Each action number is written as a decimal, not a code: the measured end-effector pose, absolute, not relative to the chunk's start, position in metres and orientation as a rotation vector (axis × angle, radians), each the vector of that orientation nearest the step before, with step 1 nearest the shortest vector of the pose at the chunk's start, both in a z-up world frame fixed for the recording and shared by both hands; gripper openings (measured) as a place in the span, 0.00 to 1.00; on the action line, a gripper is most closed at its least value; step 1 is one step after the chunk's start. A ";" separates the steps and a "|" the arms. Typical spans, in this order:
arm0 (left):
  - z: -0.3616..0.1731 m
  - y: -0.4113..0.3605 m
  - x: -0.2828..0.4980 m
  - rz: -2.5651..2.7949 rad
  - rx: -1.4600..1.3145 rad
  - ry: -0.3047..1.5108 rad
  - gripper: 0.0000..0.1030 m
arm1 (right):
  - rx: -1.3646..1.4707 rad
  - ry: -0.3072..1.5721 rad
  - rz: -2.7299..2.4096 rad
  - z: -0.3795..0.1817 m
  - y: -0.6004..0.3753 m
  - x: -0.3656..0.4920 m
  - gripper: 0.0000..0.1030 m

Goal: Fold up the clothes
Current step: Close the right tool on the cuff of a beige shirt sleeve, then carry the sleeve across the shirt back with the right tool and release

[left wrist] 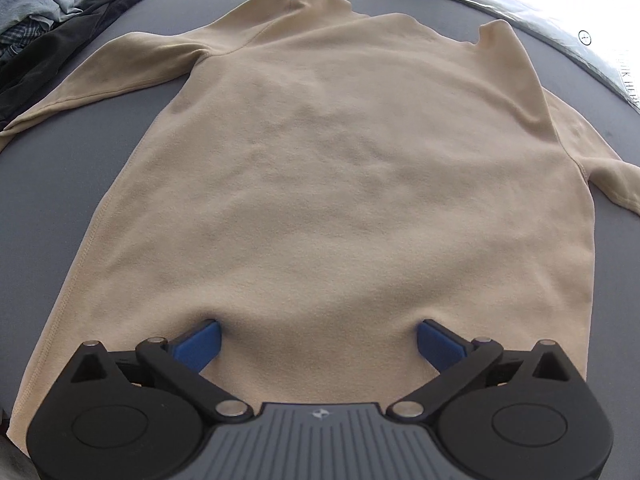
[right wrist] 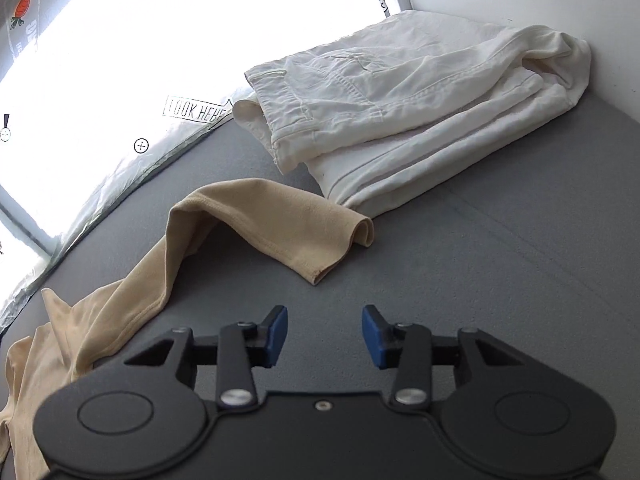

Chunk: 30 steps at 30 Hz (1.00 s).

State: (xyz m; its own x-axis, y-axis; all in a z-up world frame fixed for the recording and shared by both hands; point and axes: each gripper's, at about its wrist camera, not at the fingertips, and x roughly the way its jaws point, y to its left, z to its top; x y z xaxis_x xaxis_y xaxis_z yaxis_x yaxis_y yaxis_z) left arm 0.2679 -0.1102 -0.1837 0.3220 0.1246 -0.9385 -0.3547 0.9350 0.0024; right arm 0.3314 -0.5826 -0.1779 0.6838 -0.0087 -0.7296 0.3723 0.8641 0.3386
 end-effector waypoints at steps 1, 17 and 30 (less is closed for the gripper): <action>-0.184 -0.110 0.268 0.314 -0.215 1.201 1.00 | 0.494 0.793 -0.233 -0.179 -0.585 0.340 0.44; -0.184 -0.113 0.264 0.330 -0.212 1.143 1.00 | 0.453 0.770 -0.227 -0.166 -0.579 0.321 0.01; -0.185 -0.118 0.254 0.361 -0.210 1.074 1.00 | 0.379 0.832 -0.281 -0.151 -0.605 0.216 0.01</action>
